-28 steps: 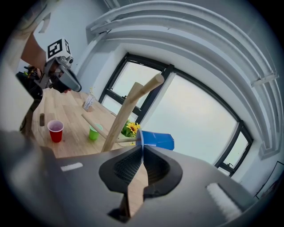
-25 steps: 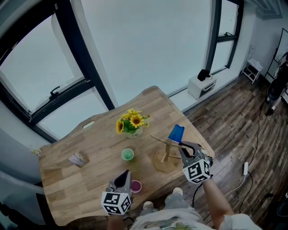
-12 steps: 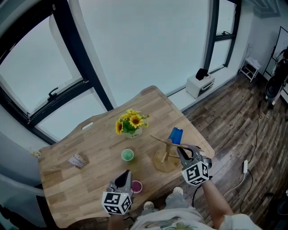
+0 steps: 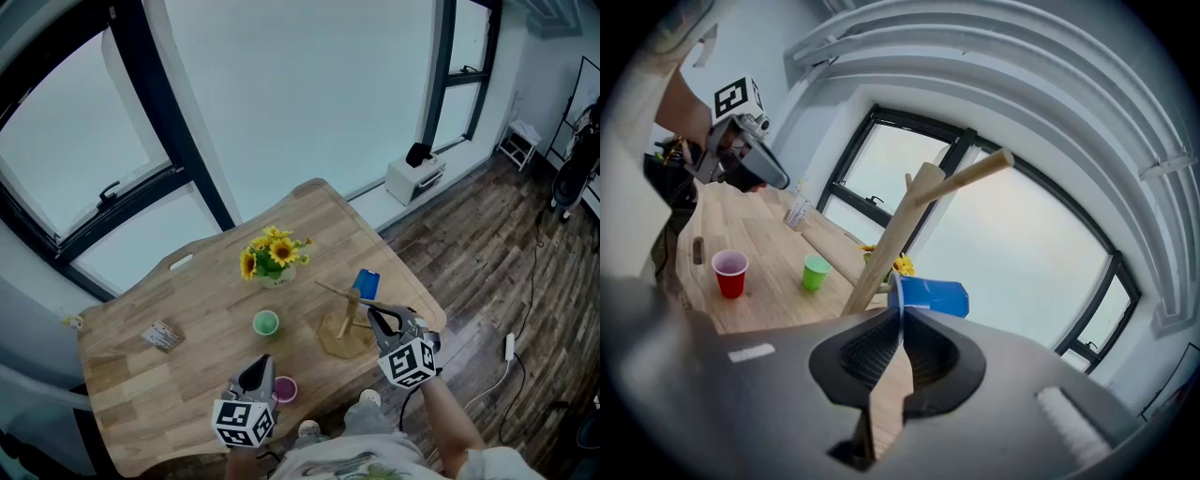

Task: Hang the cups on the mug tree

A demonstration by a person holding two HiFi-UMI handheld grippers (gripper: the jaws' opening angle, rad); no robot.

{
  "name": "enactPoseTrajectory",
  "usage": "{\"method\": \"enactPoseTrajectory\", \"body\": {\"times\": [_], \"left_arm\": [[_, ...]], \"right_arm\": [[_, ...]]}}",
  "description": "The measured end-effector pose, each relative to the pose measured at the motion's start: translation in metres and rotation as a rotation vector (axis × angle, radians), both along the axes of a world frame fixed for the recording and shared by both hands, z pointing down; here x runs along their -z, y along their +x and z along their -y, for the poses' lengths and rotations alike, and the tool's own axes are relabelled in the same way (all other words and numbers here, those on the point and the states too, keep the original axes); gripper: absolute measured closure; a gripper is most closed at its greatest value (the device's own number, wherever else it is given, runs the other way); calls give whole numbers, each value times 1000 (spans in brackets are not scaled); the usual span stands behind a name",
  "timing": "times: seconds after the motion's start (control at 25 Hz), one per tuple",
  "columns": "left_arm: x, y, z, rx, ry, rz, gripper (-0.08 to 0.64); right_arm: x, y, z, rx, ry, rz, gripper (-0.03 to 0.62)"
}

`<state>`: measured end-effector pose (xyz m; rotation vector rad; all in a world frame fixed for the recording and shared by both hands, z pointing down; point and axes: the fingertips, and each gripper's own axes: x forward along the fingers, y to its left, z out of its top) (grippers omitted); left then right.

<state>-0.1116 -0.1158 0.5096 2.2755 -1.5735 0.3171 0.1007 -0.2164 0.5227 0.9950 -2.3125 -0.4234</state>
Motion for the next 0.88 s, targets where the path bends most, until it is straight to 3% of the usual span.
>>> {"method": "enactPoseTrajectory", "body": {"times": [0.64, 0.88], "left_arm": [[-3, -4, -2, -21, -2, -8, 558], [-3, -4, -3, -30, 5, -11, 558]], "right_arm": [[-6, 0, -7, -46, -33, 9, 574], [-2, 3, -11, -63, -38, 20, 523]]}}
